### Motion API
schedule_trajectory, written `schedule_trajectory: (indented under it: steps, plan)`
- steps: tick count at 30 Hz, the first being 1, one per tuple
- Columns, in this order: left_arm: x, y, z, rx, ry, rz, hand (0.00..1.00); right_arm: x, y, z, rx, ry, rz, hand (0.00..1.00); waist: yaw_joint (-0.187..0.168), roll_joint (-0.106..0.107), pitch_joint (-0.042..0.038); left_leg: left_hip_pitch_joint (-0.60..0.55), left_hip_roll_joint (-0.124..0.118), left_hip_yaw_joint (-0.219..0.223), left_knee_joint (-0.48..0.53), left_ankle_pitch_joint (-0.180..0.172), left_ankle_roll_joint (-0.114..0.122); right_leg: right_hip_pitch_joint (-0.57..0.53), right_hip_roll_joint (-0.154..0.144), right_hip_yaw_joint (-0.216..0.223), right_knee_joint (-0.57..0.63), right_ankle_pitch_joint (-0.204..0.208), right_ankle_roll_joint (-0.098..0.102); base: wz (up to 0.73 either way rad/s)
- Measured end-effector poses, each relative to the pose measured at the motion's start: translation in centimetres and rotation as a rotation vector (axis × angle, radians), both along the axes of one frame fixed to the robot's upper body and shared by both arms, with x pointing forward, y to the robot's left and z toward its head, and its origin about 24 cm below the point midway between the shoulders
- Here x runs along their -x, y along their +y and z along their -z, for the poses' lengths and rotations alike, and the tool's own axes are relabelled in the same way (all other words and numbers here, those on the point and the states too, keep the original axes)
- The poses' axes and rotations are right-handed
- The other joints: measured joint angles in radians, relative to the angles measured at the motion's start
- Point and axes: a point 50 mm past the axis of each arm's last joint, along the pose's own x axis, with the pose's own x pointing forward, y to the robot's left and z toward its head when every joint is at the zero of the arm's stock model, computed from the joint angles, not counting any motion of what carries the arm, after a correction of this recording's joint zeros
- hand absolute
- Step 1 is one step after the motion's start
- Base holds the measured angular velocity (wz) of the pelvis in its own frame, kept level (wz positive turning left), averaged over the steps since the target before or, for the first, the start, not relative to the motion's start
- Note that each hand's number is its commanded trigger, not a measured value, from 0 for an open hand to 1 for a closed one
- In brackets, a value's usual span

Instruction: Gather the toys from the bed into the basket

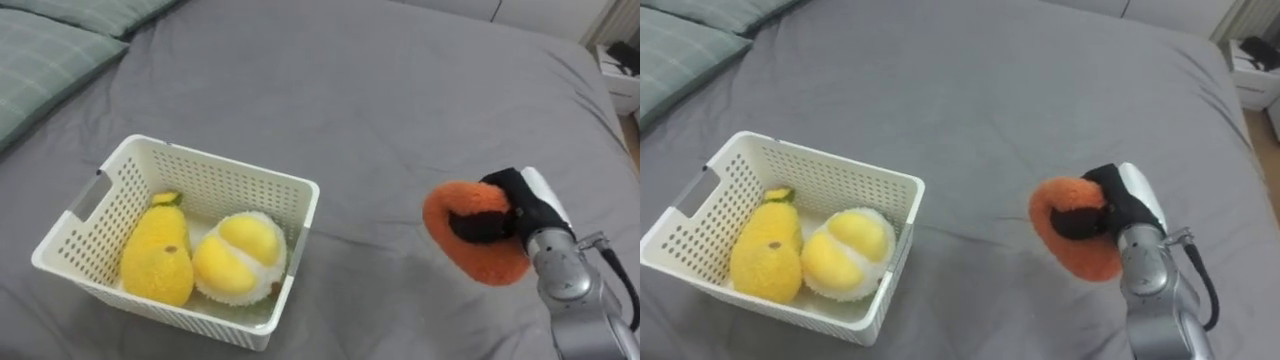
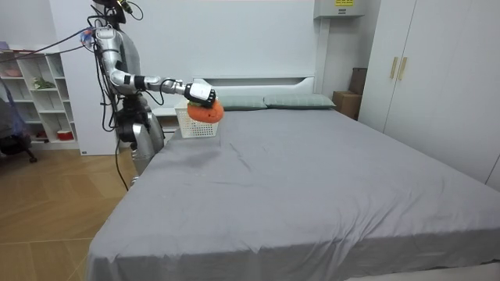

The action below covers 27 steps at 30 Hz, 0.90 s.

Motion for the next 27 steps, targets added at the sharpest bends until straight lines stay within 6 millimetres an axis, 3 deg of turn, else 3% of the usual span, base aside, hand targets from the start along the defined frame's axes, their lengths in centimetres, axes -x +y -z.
schedule_trajectory:
  steps: [6,9,12,15,22,27]
  plan:
    - [1.1,-0.3,0.3,0.017,0.020,-0.059,0.00,-0.4,0.4,-3.5,0.021,-0.175,0.006,1.00,-0.001,-0.011,-0.0044,0.005,0.001,0.000,-0.002,0.000,-0.001,0.001,0.001,0.002,0.001,0.000,0.000,0.00]
    - [1.4,-0.2,0.3,0.012,0.025,-0.064,0.00,-0.5,1.2,-5.8,0.025,-0.283,-0.022,1.00,0.008,-0.011,-0.0037,0.005,0.001,0.000,-0.004,0.000,-0.001,0.002,0.001,0.000,0.001,0.000,0.000,0.00]
    - [1.5,0.0,0.2,0.002,0.027,-0.064,0.00,-0.7,1.7,-6.8,-0.012,-0.337,-0.042,1.00,0.014,-0.014,-0.0029,0.005,0.001,-0.004,-0.004,0.000,-0.001,0.005,0.001,-0.002,0.001,0.000,0.000,0.03]
    - [2.0,-0.1,0.3,0.003,0.052,-0.073,0.00,-0.6,3.2,-7.7,-0.027,-0.374,-0.105,1.00,0.026,-0.012,0.0018,0.003,0.001,-0.004,-0.005,0.000,-0.001,0.005,0.002,-0.002,0.001,0.000,0.000,0.01]
    - [1.8,-0.4,0.5,0.019,0.058,-0.047,0.00,-1.1,7.4,-9.9,-0.046,-0.433,-0.294,1.00,0.045,-0.015,0.0039,-0.007,0.000,-0.009,0.000,0.000,-0.001,-0.001,0.002,-0.010,0.001,0.000,0.000,0.02]
    - [0.7,-0.5,0.5,0.026,0.041,-0.038,0.00,-1.6,9.1,-11.1,-0.055,-0.452,-0.380,1.00,0.085,-0.020,0.0031,-0.010,0.000,-0.018,0.000,0.000,-0.001,0.001,0.001,-0.022,-0.002,0.000,0.000,0.05]
